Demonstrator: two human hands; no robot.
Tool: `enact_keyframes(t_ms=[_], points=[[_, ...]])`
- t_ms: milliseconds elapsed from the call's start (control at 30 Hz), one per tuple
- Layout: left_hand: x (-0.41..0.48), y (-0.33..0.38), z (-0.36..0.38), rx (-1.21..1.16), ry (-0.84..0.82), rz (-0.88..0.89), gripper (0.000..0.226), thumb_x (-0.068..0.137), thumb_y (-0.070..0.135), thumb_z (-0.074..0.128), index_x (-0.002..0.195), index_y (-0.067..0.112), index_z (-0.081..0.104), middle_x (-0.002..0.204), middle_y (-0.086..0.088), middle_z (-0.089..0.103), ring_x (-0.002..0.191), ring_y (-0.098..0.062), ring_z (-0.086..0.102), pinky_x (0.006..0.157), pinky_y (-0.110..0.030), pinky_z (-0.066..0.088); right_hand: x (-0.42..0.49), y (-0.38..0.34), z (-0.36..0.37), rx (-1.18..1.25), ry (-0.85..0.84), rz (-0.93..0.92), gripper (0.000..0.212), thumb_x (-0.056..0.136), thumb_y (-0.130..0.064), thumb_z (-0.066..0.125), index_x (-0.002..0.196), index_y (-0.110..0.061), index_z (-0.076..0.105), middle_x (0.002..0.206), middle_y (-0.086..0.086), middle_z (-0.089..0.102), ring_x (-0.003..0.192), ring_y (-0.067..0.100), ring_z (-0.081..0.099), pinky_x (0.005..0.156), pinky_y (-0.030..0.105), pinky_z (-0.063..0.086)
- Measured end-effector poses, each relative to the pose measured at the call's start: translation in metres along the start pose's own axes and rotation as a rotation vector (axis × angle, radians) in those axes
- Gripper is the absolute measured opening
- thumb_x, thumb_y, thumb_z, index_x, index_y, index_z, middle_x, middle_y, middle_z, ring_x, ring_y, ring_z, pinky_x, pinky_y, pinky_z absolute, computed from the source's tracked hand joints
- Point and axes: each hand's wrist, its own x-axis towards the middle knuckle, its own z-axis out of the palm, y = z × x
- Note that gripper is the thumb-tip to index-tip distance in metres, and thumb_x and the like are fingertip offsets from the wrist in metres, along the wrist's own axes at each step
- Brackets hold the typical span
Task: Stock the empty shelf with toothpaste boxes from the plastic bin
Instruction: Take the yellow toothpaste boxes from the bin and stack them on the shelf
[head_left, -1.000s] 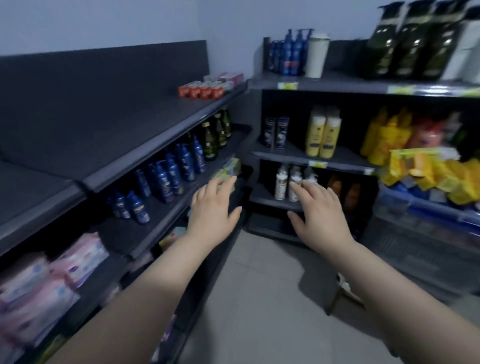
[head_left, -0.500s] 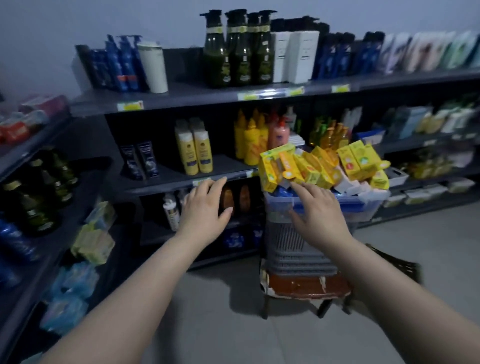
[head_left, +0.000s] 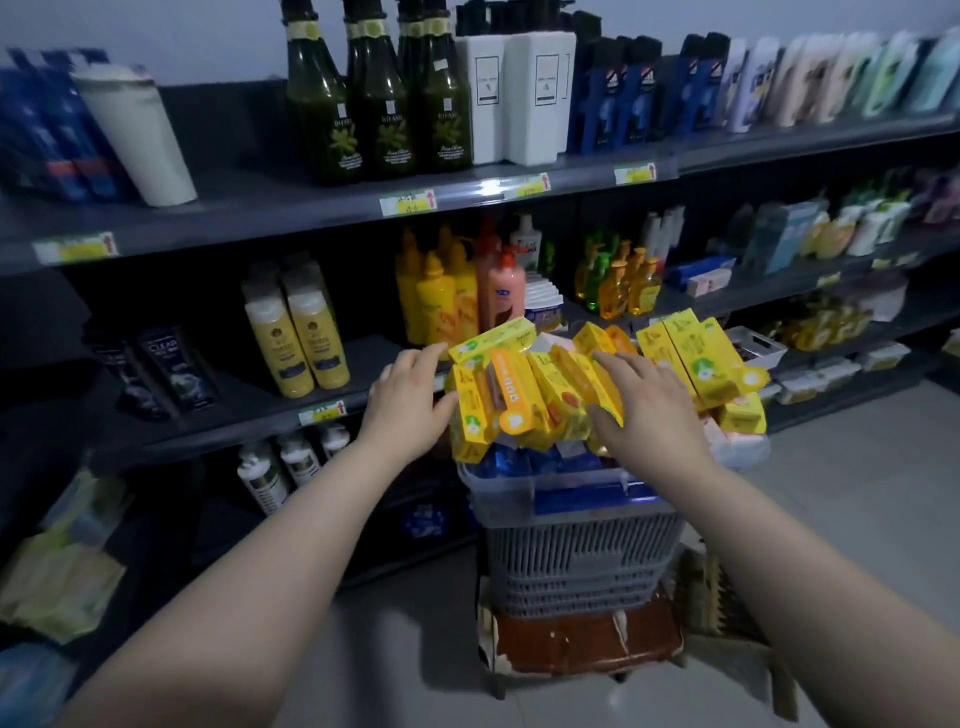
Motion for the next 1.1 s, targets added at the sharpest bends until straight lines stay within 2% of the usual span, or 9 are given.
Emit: enact_keyframes(t_ms=[167,367,600,700,767,833,1000,1100], points=[[0.073,-0.001,0.021,-0.027,-0.061,-0.079,0.063,0.092,0.037,0.056,0.146,0.020,0.029,0.140,-0.012,0.043,0.127,-0.035,0.040,0.103,-0.047,0.037,0.072,0.025,0.008,0.003,-0.005,-0.075,0.058,0.091,-0.035,0.057,0.143,-0.017,0.039,0.141,0.008,0.047,0.129,0.030,0.042,0.109,0.046,0.032],[0.138,-0.008,0.051,-0.029,-0.194,-0.150,0.066,0.089,0.038,0.060,0.145,0.021,0.031,0.143,-0.009,0.042,0.130,-0.029,0.041,0.104,-0.040,0.039,0.121,0.036,0.024,0.031,-0.064,-0.114,0.057,0.093,-0.036,0.054,0.144,-0.020,0.037,0.143,0.004,0.045,0.132,0.028,0.039,0.112,0.046,0.027],[0.195,-0.008,0.082,0.012,-0.398,-0.098,0.070,0.086,0.037,0.065,0.145,0.017,0.033,0.144,-0.007,0.044,0.128,-0.024,0.045,0.102,-0.032,0.040,0.138,0.040,0.035,0.017,-0.103,-0.054,0.054,0.093,-0.036,0.051,0.144,-0.022,0.038,0.141,0.003,0.047,0.130,0.027,0.041,0.110,0.041,0.026],[0.208,-0.010,0.095,0.058,-0.465,-0.063,0.060,0.083,0.035,0.069,0.136,0.017,0.047,0.134,-0.005,0.054,0.119,-0.023,0.052,0.091,-0.032,0.045,0.138,0.039,0.038,0.012,-0.106,-0.022,0.053,0.093,-0.037,0.051,0.142,-0.021,0.041,0.139,0.003,0.048,0.129,0.026,0.042,0.109,0.041,0.027],[0.212,-0.012,0.098,0.112,-0.445,-0.048,0.043,0.082,0.032,0.069,0.121,0.019,0.057,0.118,-0.003,0.062,0.103,-0.021,0.058,0.077,-0.030,0.048,0.138,0.037,0.040,-0.001,-0.097,-0.004,0.052,0.093,-0.036,0.053,0.141,-0.020,0.042,0.140,0.003,0.048,0.129,0.026,0.042,0.109,0.041,0.027],[0.213,-0.014,0.096,0.141,-0.381,-0.025,0.038,0.080,0.031,0.068,0.114,0.017,0.057,0.109,-0.003,0.063,0.095,-0.022,0.060,0.071,-0.032,0.049,0.138,0.034,0.041,-0.011,-0.087,0.021,0.052,0.093,-0.036,0.054,0.141,-0.020,0.043,0.139,0.003,0.049,0.128,0.027,0.043,0.109,0.041,0.026],[0.223,-0.010,0.071,0.015,-0.124,0.007,0.044,0.076,0.031,0.068,0.108,0.014,0.042,0.098,-0.006,0.057,0.085,-0.030,0.057,0.062,-0.034,0.043,0.135,0.027,0.039,-0.036,-0.071,0.103,0.053,0.092,-0.032,0.056,0.142,-0.021,0.041,0.140,0.003,0.048,0.131,0.026,0.041,0.111,0.041,0.024],[0.226,0.006,0.054,-0.108,-0.037,0.082,0.048,0.077,0.033,0.068,0.105,0.019,0.032,0.095,-0.003,0.055,0.080,-0.025,0.053,0.061,-0.033,0.042,0.127,0.026,0.033,-0.062,-0.042,0.176,0.053,0.092,-0.032,0.054,0.143,-0.023,0.039,0.142,0.001,0.046,0.132,0.025,0.038,0.112,0.041,0.023]])
